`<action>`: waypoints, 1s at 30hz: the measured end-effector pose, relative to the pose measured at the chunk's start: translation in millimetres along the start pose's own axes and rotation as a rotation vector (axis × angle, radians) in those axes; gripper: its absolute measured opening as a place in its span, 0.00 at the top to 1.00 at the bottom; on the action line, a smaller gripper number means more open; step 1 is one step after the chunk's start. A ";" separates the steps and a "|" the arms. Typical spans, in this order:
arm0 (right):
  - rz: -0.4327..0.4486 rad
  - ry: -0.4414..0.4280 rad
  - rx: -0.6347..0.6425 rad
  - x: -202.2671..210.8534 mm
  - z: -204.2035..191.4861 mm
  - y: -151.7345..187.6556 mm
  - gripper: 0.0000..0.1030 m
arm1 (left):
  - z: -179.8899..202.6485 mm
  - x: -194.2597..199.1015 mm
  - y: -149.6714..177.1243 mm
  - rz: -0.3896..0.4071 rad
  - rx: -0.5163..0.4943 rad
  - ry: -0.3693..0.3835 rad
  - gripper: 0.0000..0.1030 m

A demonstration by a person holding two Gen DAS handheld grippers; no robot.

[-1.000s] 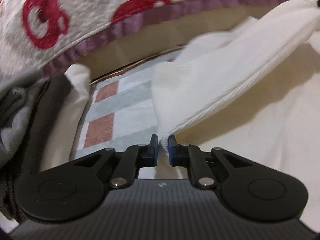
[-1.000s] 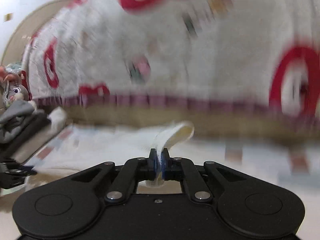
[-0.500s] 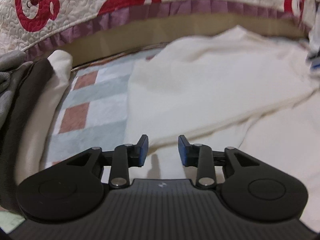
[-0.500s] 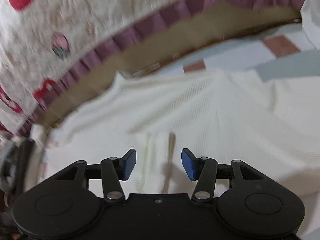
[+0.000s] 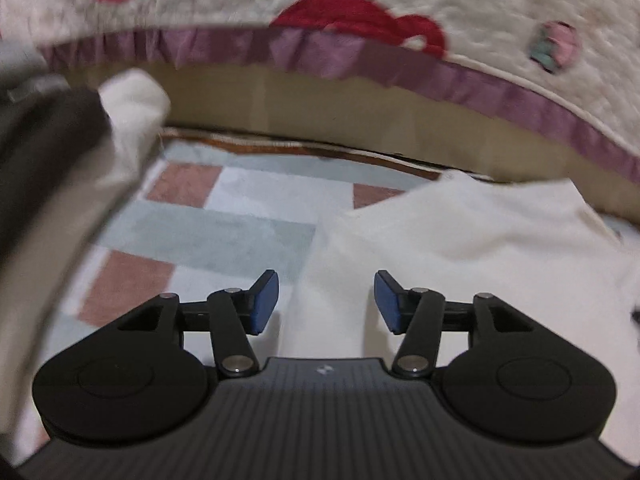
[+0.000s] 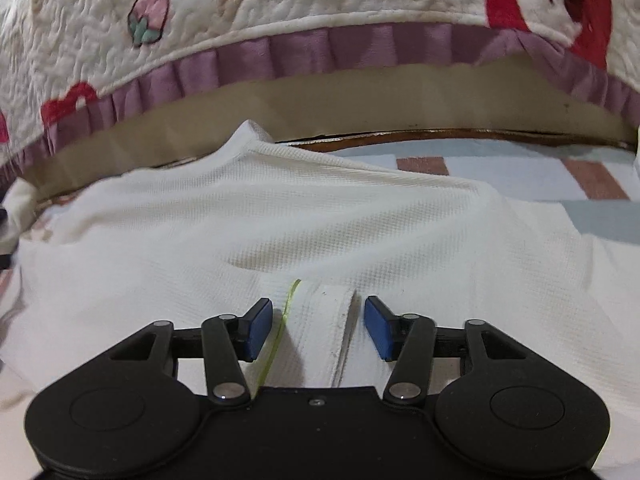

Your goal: Fold clothes

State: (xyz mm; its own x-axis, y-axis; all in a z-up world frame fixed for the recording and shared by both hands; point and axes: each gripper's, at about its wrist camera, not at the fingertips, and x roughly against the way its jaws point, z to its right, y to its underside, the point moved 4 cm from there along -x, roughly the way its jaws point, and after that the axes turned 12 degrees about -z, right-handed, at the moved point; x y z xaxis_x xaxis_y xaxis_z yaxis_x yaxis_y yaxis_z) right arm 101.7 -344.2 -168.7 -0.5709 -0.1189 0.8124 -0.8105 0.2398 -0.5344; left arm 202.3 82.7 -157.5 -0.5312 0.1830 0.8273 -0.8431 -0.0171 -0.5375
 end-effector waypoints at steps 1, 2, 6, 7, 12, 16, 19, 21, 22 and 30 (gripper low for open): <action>0.008 -0.018 0.003 1.6 0.7 0.2 0.90 | -3.8 -8.9 -5.2 -0.013 0.022 0.016 0.49; 0.016 -0.036 0.005 3.2 1.5 0.4 0.90 | -5.1 -16.8 -7.4 -0.029 0.033 0.034 0.49; 0.080 -0.094 0.030 15.4 0.6 -2.9 0.90 | 3.1 -36.6 -11.2 -0.059 -0.031 0.043 0.94; 0.107 -0.103 0.039 20.9 -0.9 -5.0 0.90 | 5.7 -32.5 -12.6 -0.033 -0.043 0.011 0.95; 0.185 -0.153 0.074 36.5 -10.3 -13.3 0.92 | 0.8 -8.3 -21.3 0.103 0.053 -0.101 0.95; 0.166 -0.068 0.121 22.4 -18.9 -13.3 0.92 | 13.5 -14.9 -17.2 0.112 -0.047 -0.195 0.94; 0.155 -0.024 0.109 22.6 -18.4 -15.7 0.90 | 14.5 -19.4 -14.9 0.098 -0.058 -0.234 0.95; 0.146 0.010 0.086 25.3 -15.0 -17.6 0.84 | 13.9 -21.2 -14.2 0.093 -0.060 -0.255 0.95; 0.140 0.032 0.067 27.4 -10.1 -18.0 0.82 | 13.9 -21.3 -15.0 0.096 -0.070 -0.273 0.95; -0.015 -0.126 -0.205 14.6 29.6 -7.7 0.80 | 16.8 -26.0 -22.9 -0.029 0.034 -0.266 0.87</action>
State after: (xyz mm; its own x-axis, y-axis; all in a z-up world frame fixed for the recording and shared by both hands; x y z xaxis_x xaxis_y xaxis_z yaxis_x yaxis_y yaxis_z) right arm 95.7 -376.3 -159.6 -0.5812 -0.2399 0.7776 -0.7828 0.4260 -0.4537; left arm 234.0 61.8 -163.9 -0.5066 -0.0810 0.8584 -0.8581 -0.0492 -0.5111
